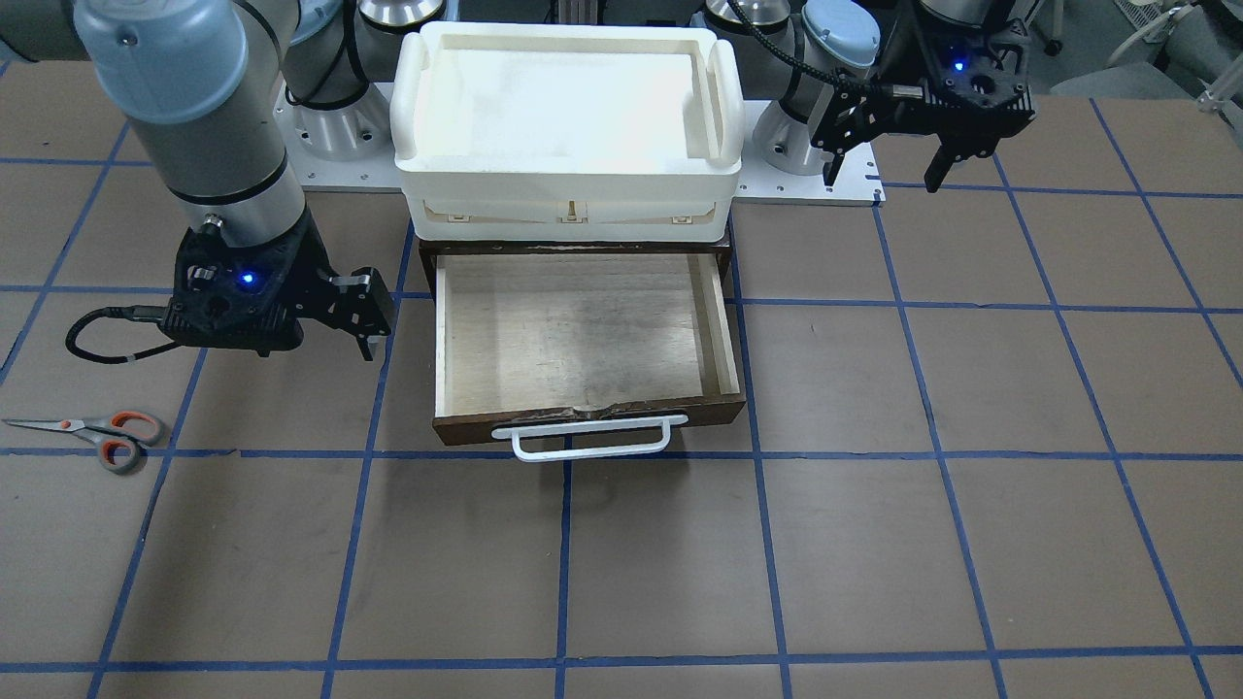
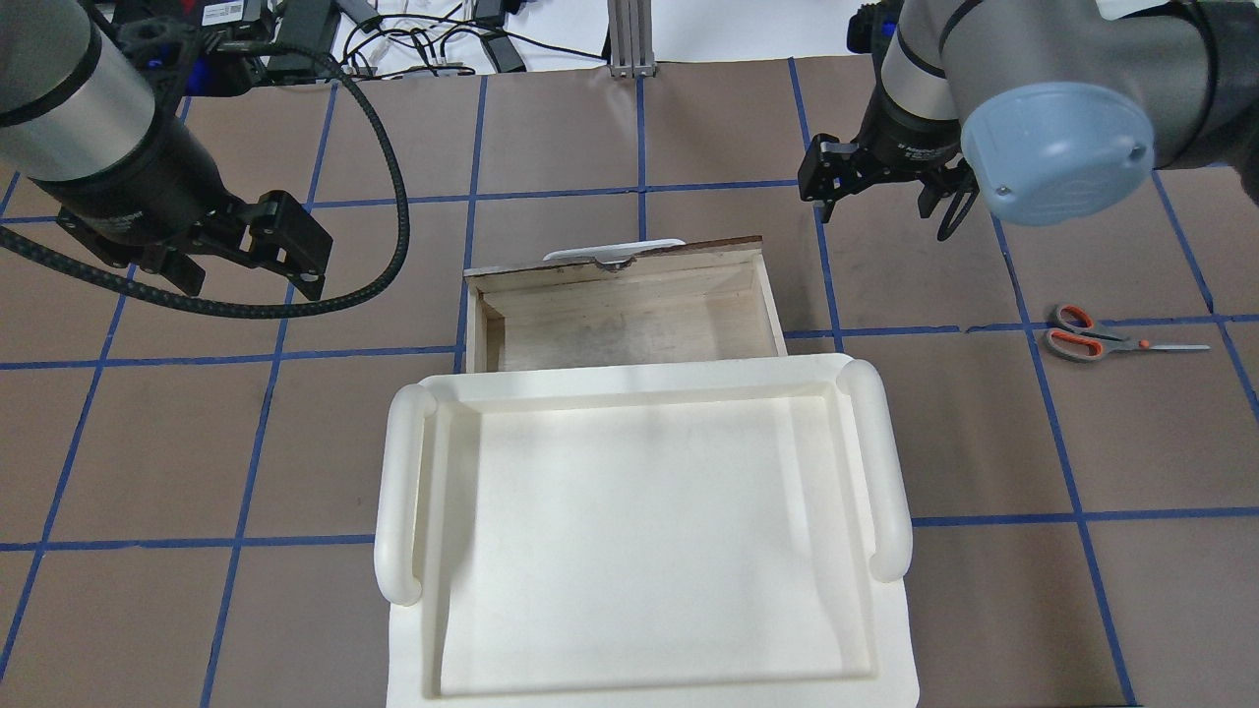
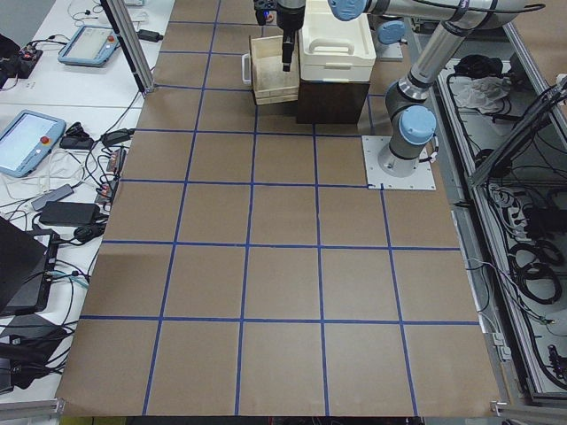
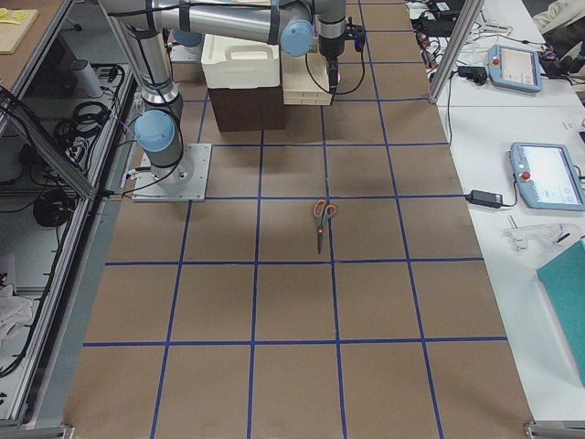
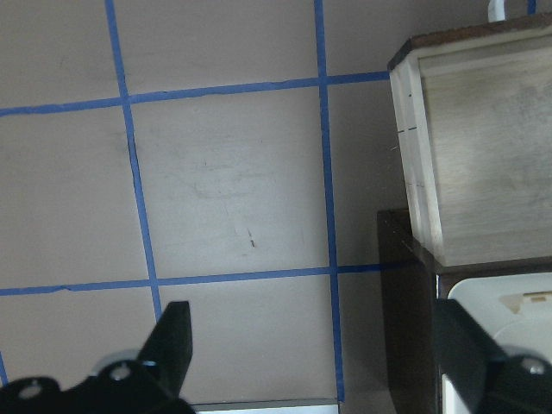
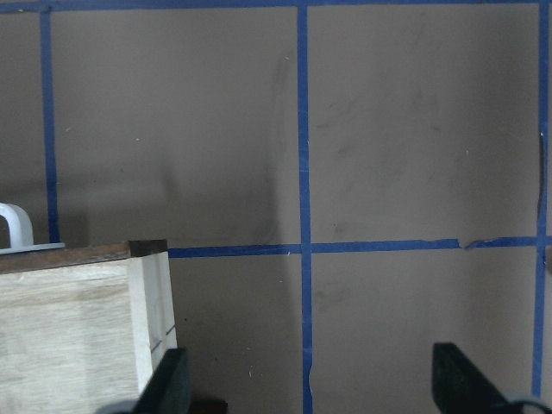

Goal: Put scissors in drawer and close it
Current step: 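Move the right gripper over the orange-handled scissors beside the drawer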

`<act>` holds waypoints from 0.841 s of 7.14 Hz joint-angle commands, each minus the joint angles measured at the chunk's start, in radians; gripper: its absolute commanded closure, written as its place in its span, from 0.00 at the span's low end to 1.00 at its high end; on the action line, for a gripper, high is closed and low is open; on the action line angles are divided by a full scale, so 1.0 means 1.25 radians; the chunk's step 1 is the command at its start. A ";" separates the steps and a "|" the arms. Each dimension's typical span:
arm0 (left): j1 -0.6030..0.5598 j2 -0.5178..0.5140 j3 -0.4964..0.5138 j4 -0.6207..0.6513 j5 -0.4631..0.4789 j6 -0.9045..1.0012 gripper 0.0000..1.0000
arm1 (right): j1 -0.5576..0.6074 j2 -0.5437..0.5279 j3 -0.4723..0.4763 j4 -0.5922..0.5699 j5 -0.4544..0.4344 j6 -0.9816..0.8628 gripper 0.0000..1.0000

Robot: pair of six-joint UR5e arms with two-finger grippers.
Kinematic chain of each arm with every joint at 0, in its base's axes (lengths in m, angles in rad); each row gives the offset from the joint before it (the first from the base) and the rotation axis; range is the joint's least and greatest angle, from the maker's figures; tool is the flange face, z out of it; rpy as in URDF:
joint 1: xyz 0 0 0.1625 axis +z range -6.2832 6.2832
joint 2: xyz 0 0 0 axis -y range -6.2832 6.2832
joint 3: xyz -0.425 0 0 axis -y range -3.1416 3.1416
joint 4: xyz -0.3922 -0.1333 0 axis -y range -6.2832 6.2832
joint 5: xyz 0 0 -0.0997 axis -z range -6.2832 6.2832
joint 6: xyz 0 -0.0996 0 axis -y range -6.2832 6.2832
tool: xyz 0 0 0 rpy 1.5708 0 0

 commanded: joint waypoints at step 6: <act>0.000 0.000 0.000 0.000 0.000 -0.001 0.00 | -0.219 0.070 0.006 0.038 -0.020 -0.841 0.00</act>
